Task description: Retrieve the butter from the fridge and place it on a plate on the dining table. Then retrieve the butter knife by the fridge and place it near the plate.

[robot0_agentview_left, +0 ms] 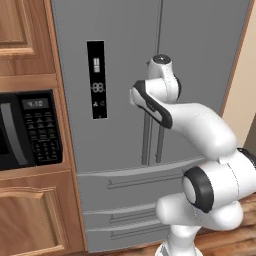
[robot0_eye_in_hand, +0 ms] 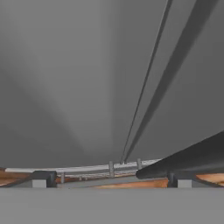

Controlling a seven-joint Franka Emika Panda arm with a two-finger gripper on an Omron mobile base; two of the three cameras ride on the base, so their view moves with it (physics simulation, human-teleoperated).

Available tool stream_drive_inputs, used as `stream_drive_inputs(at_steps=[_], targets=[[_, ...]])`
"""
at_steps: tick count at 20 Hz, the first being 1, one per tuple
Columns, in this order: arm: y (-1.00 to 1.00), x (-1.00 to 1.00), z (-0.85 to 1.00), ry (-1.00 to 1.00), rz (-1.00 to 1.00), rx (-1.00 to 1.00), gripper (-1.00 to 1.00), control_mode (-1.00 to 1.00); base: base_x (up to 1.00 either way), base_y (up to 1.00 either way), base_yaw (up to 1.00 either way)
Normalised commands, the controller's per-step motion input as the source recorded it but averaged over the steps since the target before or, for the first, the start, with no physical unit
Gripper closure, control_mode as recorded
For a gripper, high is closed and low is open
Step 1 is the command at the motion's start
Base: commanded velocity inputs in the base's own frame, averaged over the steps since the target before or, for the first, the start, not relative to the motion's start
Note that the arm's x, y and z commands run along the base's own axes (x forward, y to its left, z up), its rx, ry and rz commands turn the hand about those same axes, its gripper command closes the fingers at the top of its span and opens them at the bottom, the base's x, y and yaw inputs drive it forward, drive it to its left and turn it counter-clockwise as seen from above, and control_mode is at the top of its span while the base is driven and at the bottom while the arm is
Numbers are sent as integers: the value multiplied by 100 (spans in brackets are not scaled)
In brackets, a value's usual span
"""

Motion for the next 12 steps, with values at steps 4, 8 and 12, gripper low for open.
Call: stream_drive_inputs(at_steps=[4,8,12], targets=[[6,16,-46,-26,0,-9,-100,-100,0,0,0],[0,0,-57,-33,0,-10,-100,-100,0,0,0],[0,16,-30,-29,0,0,-100,-100,0,0,0]])
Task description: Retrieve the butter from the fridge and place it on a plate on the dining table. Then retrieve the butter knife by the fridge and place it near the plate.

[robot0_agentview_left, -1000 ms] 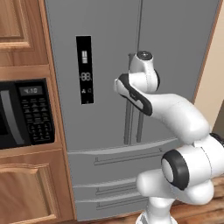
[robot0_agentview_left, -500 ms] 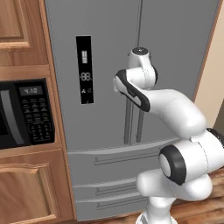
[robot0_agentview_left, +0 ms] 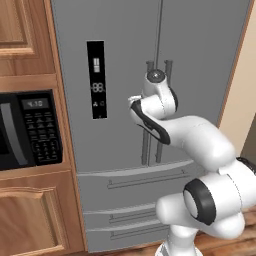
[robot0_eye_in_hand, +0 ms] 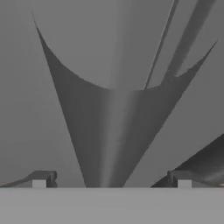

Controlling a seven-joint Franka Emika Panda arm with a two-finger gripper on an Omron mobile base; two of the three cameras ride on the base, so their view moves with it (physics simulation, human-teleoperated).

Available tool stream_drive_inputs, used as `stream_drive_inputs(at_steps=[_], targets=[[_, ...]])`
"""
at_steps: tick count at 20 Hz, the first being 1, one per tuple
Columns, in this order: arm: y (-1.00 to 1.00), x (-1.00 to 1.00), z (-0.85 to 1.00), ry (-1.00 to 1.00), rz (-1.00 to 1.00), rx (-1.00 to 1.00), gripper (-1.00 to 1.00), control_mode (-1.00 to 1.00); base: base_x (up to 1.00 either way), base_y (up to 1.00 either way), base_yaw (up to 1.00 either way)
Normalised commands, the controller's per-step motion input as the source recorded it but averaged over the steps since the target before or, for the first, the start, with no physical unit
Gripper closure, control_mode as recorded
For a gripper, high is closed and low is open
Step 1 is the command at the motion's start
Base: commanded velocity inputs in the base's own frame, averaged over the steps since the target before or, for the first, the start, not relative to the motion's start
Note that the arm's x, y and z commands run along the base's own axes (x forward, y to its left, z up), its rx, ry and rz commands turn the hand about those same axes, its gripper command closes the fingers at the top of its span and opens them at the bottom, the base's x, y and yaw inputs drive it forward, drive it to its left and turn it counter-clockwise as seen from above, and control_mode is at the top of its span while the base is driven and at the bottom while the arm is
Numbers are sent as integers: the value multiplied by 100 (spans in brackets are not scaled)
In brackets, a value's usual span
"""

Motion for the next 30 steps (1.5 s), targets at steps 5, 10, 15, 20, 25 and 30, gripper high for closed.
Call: stream_drive_inputs(at_steps=[5,10,15,20,25,30], targets=[[0,52,-2,-11,0,3,100,-100,0,0,0],[2,27,-10,-5,0,1,100,-100,0,0,0],[0,-11,0,1,0,0,100,-100,0,0,0],[30,-68,10,3,-7,-10,100,-100,0,0,0],[78,-100,6,6,-17,-16,100,-100,0,0,0],[90,-100,5,11,-15,-9,100,-100,0,0,0]])
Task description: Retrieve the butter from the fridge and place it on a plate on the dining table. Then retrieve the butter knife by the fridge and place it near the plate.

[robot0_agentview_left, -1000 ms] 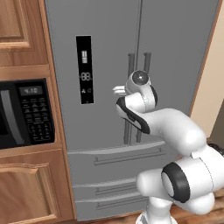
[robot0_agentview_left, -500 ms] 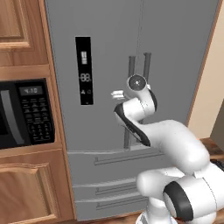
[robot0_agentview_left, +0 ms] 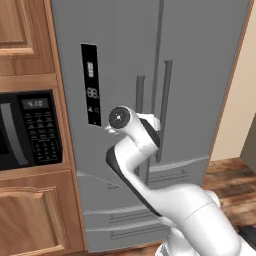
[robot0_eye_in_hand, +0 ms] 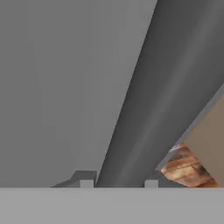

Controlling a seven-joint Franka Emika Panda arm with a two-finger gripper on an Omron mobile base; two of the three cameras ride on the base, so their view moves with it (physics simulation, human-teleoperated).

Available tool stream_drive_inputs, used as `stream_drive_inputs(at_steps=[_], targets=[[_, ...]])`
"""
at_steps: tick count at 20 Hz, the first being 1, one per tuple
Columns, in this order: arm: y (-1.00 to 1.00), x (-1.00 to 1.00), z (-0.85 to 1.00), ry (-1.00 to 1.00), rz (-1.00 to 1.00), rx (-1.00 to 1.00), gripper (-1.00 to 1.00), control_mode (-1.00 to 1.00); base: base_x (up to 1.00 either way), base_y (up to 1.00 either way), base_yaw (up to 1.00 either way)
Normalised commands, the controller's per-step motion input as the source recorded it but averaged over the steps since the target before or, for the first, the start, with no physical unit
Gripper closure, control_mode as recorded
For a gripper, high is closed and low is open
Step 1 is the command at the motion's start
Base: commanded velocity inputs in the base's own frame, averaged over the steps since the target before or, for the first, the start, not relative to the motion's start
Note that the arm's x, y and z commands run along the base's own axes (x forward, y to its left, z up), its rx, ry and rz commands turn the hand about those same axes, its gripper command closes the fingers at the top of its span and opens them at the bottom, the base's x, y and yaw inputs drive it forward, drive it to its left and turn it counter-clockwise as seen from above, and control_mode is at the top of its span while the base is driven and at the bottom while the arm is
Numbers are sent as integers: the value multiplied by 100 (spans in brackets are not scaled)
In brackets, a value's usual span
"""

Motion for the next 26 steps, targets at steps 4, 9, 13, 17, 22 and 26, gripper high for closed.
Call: stream_drive_inputs(at_steps=[4,9,13,17,22,26], targets=[[79,-100,5,14,-21,0,100,-100,0,0,0],[100,-74,0,7,-22,-6,100,-100,0,0,0],[87,-45,0,4,-21,-5,-100,-100,0,0,0],[32,-29,0,-1,-11,0,-100,-100,0,0,0],[-73,-90,-3,-13,4,11,-100,-100,0,0,0],[-100,-98,17,-19,12,42,-100,-100,0,0,0]])
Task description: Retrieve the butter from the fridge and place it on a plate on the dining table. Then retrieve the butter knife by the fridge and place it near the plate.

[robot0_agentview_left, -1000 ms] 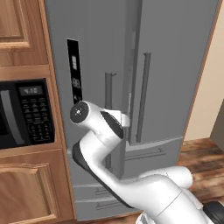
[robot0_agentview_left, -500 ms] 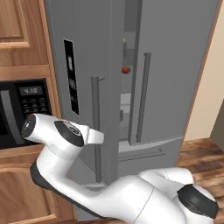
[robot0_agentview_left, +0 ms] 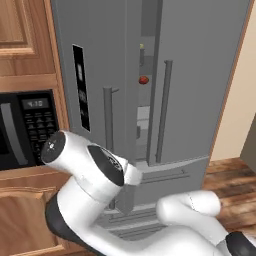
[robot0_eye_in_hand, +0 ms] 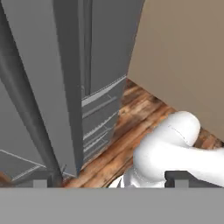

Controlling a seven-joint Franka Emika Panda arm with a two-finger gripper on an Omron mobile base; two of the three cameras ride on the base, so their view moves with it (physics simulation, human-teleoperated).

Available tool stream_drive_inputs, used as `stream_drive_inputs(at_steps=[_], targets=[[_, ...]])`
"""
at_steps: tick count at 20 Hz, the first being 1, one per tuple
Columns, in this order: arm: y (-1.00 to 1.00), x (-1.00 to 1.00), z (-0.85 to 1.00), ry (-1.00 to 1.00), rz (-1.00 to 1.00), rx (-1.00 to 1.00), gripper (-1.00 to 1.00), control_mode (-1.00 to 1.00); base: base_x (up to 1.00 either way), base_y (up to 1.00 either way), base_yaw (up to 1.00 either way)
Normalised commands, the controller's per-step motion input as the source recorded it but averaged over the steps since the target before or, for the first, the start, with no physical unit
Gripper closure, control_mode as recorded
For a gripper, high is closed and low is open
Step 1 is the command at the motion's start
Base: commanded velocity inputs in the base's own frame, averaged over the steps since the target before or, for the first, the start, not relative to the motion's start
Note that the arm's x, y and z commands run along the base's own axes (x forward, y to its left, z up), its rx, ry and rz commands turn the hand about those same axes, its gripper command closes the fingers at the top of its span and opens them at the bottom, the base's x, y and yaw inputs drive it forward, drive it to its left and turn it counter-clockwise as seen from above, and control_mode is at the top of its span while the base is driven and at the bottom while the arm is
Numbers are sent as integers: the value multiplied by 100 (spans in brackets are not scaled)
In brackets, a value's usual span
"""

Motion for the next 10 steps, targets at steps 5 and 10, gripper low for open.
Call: stream_drive_inputs(at_steps=[5,10], targets=[[-100,-32,63,-1,9,72,-100,-100,0,0,0],[-100,0,55,0,7,95,-100,-100,0,0,0]])
